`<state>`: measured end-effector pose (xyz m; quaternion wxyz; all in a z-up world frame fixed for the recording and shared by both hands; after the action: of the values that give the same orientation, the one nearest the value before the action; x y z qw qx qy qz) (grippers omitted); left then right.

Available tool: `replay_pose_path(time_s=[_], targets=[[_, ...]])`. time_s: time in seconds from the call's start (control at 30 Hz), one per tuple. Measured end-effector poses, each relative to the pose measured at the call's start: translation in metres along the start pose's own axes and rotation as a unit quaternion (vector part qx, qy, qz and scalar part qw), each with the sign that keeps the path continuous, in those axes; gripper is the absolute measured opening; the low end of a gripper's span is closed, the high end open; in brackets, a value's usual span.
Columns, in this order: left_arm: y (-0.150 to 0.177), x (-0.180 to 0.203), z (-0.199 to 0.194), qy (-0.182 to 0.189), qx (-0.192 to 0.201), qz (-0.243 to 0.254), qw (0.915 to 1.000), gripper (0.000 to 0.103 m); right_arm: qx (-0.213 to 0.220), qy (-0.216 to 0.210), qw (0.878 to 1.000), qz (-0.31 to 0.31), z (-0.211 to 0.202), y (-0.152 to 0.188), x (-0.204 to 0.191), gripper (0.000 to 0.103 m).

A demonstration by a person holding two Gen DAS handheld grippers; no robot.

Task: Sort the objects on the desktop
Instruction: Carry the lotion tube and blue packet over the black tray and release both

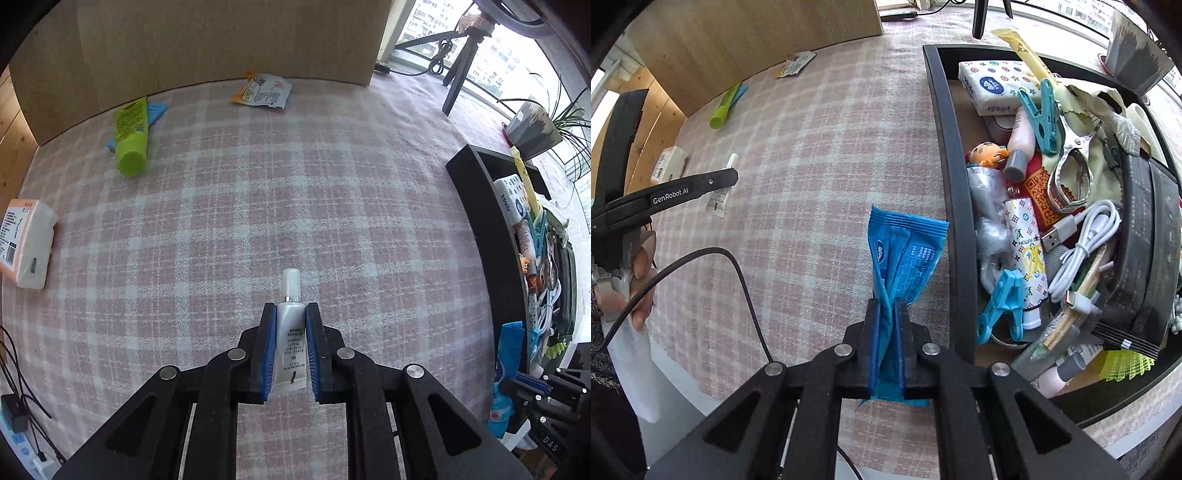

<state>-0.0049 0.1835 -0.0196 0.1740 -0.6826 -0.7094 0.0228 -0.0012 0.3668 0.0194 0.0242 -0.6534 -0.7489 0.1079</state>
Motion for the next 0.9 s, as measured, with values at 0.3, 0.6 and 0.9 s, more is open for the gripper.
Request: replay_pose_path(time_s=[0.3,0.6,0.9], targets=[[-0.055,0.068,-0.019,0.045,0.015,0.055,0.9974,0.014,0.046,0.011,0.998,0.028,-0.058,-0.038,0.075,0.007],[-0.113,0.164,0.000,0.106,0.007,0.106,0.9886,0.014,0.052,0.048,0.996,0.052,-0.071,-0.063,0.180,0.007],[-0.136,0.273,0.021,0.123,-0.013,0.146,0.9815,0.014,0.006,0.048,0.998,0.051,-0.048,-0.048,0.236,0.007]])
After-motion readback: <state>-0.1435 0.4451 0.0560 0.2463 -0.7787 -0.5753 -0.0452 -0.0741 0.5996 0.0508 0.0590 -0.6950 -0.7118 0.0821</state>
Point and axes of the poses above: each gripper's, at about its wrist camera, not at the fingertips, and z roughly the way its jaws point, x to its right, y to its underside, the point moved 8 cm from there along z, roughly the way its jaws point, and after that the axes turned 6 degrees about y, right-handed, at the moved point
